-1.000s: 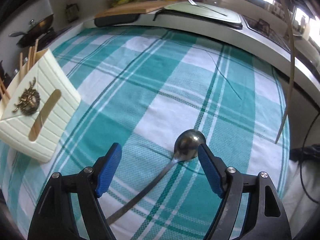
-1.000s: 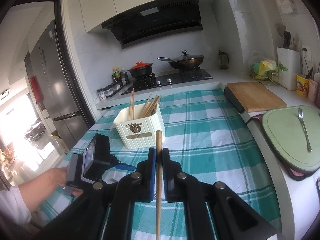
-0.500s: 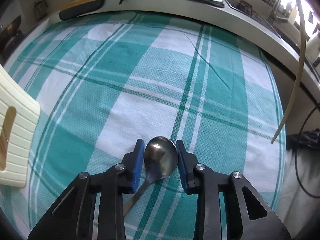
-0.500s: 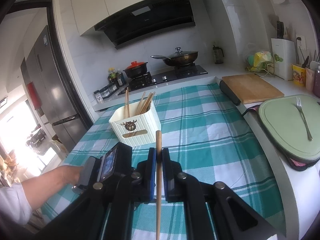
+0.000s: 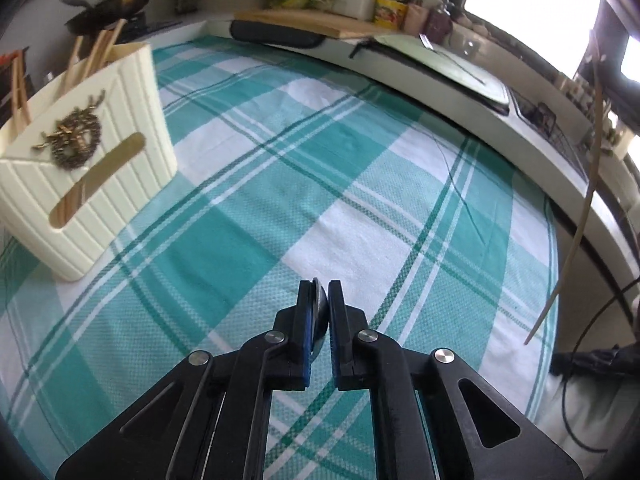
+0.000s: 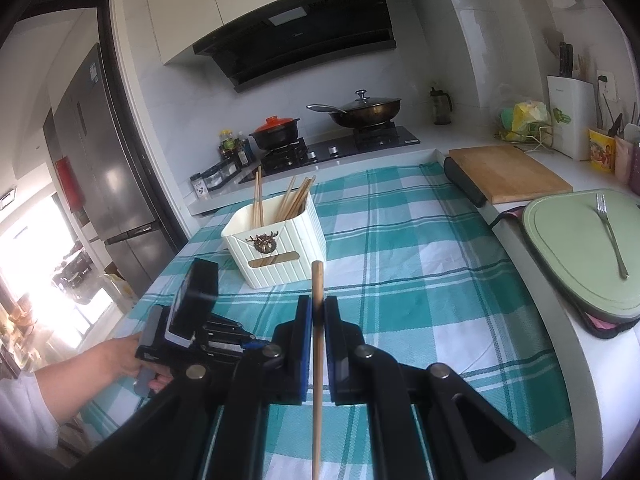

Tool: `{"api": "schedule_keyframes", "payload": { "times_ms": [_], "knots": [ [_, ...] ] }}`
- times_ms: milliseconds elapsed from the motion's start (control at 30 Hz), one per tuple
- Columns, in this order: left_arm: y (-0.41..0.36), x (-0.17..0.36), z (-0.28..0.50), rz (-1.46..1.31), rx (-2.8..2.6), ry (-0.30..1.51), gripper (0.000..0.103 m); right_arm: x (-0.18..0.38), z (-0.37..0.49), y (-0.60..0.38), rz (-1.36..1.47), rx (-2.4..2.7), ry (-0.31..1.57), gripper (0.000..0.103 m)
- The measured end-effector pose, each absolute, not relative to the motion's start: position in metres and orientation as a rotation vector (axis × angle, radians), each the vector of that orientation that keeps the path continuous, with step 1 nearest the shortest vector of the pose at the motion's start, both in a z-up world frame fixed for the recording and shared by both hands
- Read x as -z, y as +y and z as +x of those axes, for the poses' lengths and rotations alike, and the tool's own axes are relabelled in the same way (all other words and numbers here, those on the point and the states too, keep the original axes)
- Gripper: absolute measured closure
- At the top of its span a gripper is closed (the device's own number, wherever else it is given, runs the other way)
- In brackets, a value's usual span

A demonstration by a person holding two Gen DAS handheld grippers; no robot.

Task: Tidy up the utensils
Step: 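Lift the spoon and chopstick off the cloth toward the cream holder, then lower the spoon and chopstick into the cream holder and open both grippers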

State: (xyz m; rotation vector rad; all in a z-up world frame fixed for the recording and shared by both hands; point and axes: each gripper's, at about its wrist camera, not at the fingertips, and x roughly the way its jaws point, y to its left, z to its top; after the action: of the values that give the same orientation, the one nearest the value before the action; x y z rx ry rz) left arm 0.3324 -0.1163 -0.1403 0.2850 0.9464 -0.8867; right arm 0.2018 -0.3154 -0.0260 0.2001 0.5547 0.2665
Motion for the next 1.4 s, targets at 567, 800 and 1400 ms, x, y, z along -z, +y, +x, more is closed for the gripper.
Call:
{"api": "schedule_keyframes", "payload": {
  "times_ms": [567, 800, 1400],
  "knots": [
    [0.02, -0.006, 0.316, -0.276, 0.707, 0.678, 0.098, -0.023, 0.229, -0.249, 0.097, -0.381, 0.45, 0.097],
    [0.039, -0.007, 0.309, -0.301, 0.661, 0.651, 0.097, -0.035, 0.228, -0.219, 0.049, -0.42, 0.432, 0.097],
    [0.061, -0.028, 0.314, -0.452, 0.623, 0.634, 0.1, -0.045, 0.245, -0.213, 0.034, -0.424, 0.437, 0.097]
  ]
}}
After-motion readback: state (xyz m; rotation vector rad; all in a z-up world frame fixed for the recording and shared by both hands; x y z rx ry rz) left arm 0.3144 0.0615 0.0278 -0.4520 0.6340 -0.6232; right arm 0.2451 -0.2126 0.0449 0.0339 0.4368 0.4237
